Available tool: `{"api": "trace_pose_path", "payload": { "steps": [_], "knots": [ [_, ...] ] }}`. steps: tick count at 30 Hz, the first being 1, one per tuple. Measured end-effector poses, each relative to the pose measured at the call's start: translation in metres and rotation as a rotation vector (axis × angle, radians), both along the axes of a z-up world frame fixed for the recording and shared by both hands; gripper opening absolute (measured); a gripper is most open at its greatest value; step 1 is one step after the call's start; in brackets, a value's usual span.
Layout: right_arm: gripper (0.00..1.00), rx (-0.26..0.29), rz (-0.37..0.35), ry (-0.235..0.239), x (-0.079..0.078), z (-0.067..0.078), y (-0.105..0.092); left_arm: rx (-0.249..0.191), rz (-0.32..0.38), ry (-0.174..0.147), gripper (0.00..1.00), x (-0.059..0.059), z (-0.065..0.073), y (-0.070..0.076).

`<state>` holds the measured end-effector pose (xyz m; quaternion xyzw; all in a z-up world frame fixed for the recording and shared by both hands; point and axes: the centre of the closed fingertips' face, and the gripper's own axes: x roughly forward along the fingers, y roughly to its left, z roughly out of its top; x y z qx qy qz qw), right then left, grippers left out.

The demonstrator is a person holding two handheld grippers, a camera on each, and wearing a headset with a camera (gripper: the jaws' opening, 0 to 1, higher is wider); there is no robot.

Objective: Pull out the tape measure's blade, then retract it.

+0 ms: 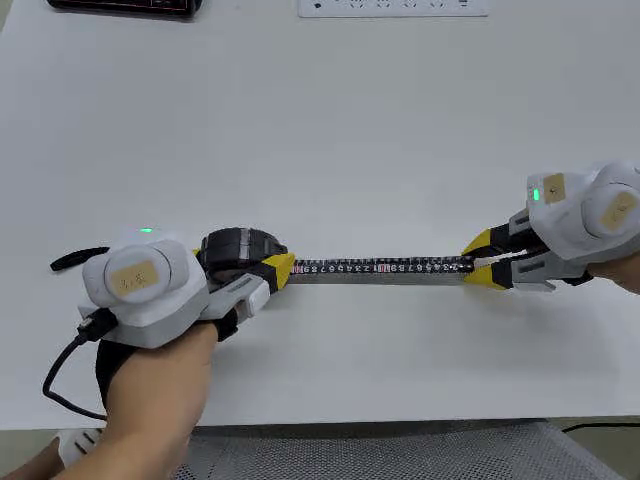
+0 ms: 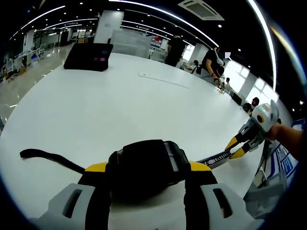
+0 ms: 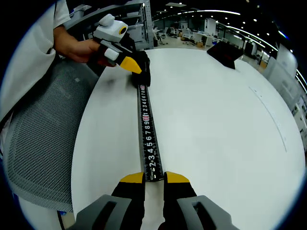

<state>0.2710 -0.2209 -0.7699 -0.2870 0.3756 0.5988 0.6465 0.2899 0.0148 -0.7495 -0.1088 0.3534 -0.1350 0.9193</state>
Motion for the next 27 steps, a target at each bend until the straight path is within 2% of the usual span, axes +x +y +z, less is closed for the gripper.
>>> {"api": "trace_pose_path", "payload": {
  "steps": [4,27],
  "knots": [
    [0.10,0.012,-0.001,0.003,0.001,0.001,0.005,-0.014,0.008,0.003,0.57,0.001,0.000,0.001],
    [0.10,0.072,-0.001,0.015,0.005,0.001,0.043,-0.030,0.005,0.005,0.57,0.001,0.000,0.002]
  ]
}}
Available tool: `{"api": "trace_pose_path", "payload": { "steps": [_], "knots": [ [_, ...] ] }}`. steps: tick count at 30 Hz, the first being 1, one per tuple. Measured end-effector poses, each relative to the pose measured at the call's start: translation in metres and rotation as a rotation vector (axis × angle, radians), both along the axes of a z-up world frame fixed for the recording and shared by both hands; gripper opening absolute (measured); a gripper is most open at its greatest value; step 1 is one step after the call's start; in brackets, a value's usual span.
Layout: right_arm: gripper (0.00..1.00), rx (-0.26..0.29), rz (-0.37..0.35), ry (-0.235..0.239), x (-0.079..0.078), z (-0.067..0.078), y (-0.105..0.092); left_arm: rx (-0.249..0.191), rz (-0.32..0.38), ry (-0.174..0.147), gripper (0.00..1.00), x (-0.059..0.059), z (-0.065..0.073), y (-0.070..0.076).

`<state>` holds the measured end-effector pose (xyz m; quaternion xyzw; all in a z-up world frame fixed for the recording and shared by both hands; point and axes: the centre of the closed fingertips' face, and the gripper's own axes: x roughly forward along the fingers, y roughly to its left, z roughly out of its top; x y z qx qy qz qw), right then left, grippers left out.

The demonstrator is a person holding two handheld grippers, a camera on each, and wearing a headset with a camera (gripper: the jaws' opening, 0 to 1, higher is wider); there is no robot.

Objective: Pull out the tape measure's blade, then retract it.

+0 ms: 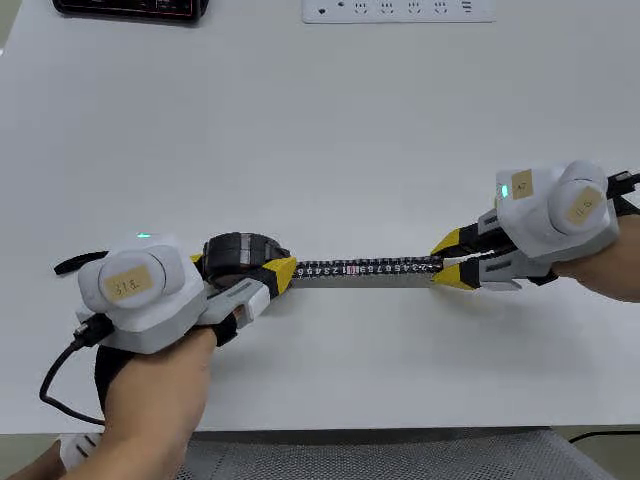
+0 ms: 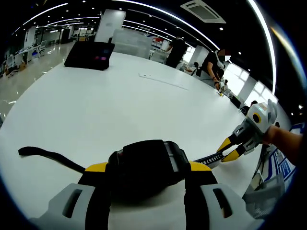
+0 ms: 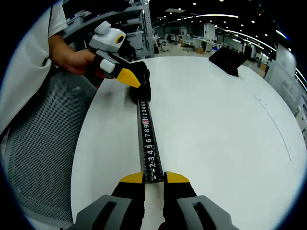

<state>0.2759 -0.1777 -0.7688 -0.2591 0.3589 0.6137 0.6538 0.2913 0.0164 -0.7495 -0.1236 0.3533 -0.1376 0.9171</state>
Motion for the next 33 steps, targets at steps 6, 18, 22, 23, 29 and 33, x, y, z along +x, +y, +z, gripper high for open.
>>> {"api": "trace_pose_path", "payload": {
  "steps": [6,18,22,23,29,33],
  "knots": [
    [0.10,0.015,0.002,0.002,0.001,-0.001,0.011,-0.001,-0.004,0.000,0.57,0.000,0.000,0.000],
    [0.10,0.057,0.003,0.026,0.001,-0.001,0.032,-0.008,-0.005,-0.001,0.57,0.000,0.000,0.001],
    [0.10,0.065,0.005,0.034,-0.001,-0.003,0.040,0.003,-0.014,-0.005,0.57,0.000,-0.001,0.001],
    [0.10,0.067,0.006,0.036,-0.001,-0.003,0.041,0.005,-0.016,-0.005,0.57,0.000,-0.001,0.001],
    [0.10,0.088,0.000,0.047,-0.001,-0.004,0.051,0.004,-0.017,-0.005,0.57,0.000,-0.001,0.000],
    [0.10,0.098,0.001,0.057,-0.002,-0.005,0.055,0.010,-0.022,-0.006,0.57,-0.001,0.000,0.000]
  ]
}}
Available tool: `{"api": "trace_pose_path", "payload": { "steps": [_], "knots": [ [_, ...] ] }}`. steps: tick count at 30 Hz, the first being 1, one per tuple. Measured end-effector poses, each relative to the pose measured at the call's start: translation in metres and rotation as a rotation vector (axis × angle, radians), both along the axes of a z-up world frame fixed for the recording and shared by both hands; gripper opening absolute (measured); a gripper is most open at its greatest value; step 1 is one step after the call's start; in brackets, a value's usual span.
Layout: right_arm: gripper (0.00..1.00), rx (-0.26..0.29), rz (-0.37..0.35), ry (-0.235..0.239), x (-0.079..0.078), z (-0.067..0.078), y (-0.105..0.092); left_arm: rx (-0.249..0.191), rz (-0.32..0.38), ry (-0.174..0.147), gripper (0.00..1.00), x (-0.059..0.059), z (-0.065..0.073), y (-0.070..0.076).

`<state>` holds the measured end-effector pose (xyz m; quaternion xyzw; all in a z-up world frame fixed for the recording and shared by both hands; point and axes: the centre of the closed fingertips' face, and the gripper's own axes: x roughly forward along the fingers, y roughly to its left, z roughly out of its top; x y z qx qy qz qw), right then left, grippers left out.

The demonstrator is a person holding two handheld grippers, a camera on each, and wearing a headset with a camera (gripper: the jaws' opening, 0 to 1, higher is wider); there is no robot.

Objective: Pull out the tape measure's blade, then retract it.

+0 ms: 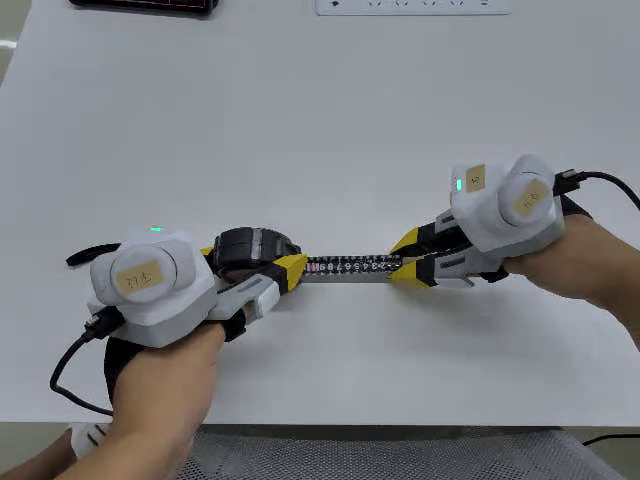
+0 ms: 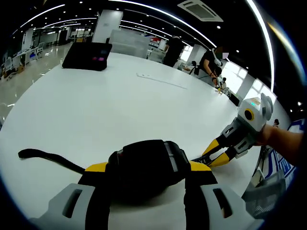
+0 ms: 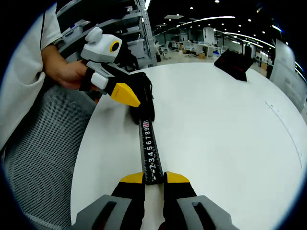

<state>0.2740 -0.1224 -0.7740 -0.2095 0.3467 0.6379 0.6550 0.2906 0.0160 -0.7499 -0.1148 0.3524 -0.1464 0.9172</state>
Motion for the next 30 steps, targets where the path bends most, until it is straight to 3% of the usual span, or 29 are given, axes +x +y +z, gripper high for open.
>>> {"api": "trace_pose_path", "payload": {
  "steps": [14,30],
  "knots": [
    [0.10,0.058,-0.011,0.023,-0.002,0.001,0.027,-0.012,0.001,0.002,0.57,0.000,0.000,0.000],
    [0.11,0.139,0.001,0.039,-0.004,0.003,0.076,-0.035,0.000,0.008,0.57,0.001,0.000,0.002]
  ]
}}
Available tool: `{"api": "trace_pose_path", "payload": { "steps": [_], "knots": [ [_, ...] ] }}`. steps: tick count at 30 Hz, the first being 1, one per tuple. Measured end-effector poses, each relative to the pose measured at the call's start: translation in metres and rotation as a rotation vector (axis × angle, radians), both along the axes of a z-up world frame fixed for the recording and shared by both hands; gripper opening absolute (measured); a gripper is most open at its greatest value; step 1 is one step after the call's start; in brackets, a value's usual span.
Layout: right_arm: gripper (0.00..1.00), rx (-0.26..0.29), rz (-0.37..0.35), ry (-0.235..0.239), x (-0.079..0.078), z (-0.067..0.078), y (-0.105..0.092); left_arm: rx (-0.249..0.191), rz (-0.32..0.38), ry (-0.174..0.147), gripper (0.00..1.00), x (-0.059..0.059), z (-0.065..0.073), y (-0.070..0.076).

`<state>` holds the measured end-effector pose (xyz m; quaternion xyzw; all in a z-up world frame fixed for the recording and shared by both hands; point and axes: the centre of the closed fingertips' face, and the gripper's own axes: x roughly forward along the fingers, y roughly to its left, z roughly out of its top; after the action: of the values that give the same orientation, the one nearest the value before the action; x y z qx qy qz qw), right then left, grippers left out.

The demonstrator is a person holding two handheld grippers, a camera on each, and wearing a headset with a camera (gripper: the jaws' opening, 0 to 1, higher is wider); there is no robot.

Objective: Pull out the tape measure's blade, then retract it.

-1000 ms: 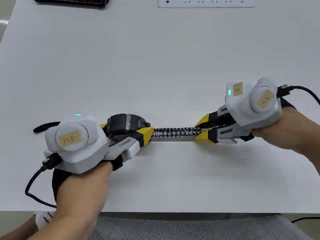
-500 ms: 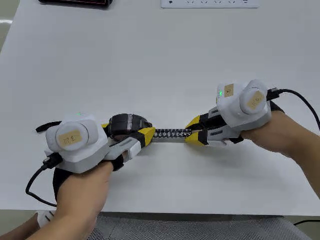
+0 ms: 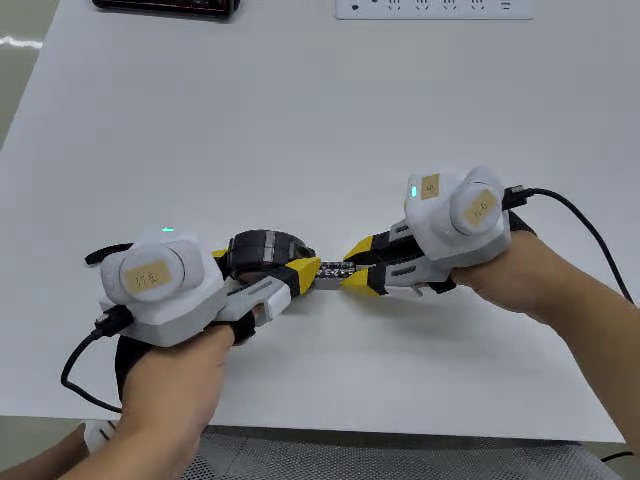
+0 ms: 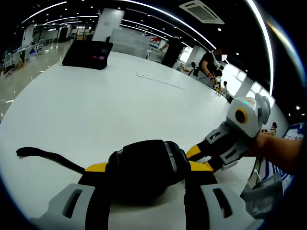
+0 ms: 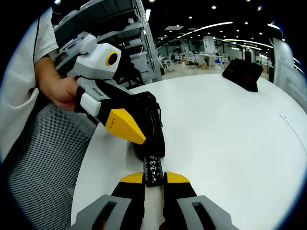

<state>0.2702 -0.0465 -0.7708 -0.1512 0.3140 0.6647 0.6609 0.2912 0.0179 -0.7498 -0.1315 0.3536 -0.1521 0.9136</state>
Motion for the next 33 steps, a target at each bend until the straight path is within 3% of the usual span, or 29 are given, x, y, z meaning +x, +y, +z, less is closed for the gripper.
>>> {"api": "trace_pose_path", "payload": {
  "steps": [11,28,33],
  "knots": [
    [0.11,0.026,0.004,-0.004,0.000,-0.001,0.019,-0.001,-0.002,-0.002,0.57,0.000,0.000,0.000],
    [0.12,0.028,-0.020,0.000,-0.001,-0.003,0.019,-0.006,-0.006,-0.014,0.59,0.000,0.001,0.000],
    [0.21,0.035,-0.036,0.005,0.001,0.000,0.018,-0.002,-0.018,-0.022,0.60,-0.001,0.001,-0.001]
  ]
}}
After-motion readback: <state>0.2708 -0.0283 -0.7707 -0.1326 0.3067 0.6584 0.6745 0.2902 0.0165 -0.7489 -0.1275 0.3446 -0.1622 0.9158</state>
